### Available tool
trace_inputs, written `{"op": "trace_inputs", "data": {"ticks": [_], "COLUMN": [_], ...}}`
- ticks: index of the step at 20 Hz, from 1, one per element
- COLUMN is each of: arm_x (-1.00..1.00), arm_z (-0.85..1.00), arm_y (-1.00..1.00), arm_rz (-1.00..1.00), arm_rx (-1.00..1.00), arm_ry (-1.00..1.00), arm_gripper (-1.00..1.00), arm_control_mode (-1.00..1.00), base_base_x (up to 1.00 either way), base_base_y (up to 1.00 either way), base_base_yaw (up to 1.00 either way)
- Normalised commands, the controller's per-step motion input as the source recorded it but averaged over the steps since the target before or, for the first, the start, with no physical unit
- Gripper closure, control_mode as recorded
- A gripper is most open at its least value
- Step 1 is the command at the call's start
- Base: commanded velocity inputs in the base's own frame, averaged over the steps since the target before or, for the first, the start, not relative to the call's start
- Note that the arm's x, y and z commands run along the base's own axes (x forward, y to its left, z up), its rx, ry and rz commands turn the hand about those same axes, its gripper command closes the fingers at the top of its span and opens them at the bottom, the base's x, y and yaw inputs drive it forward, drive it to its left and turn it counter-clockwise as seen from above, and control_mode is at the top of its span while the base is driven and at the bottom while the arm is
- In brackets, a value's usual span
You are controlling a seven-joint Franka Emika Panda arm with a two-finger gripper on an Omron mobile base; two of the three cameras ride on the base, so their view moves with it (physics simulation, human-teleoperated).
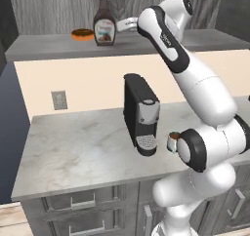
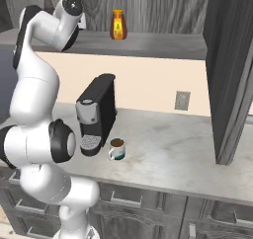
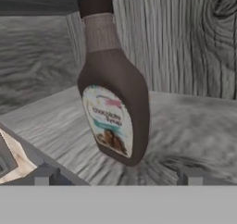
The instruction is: Pick the syrup bottle and honey bottle from the cabinet and place them next to the mug.
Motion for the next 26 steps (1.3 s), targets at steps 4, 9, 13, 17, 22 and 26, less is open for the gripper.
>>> {"op": "trace_inputs", "data": {"ticks": [4, 9, 13, 17, 22, 26], "arm_x": [0.3, 0.28, 0.2, 0.21, 0.09, 0.05], "arm_z": [0.0, 0.0, -0.01, -0.05, -0.05, -0.01], "arm_y": [0.08, 0.09, 0.07, 0.08, 0.09, 0.07], "arm_rz": [0.0, 0.0, 0.0, 0.0, 0.0, 0.01], "arm_rx": [0.0, 0.0, 0.0, 0.0, 0.0, 0.0], "arm_ry": [0.05, 0.04, 0.0, 0.0, 0.0, 0.0], "arm_gripper": [-1.0, -1.0, -1.0, -1.0, -1.0, -1.0], "arm_control_mode": [-1.0, -1.0, -1.0, -1.0, -1.0, -1.0], "base_base_x": [0.0, 0.0, 0.0, 0.0, 0.0, 0.0], "base_base_y": [0.0, 0.0, 0.0, 0.0, 0.0, 0.0], "base_base_yaw": [0.0, 0.0, 0.0, 0.0, 0.0, 0.0]}}
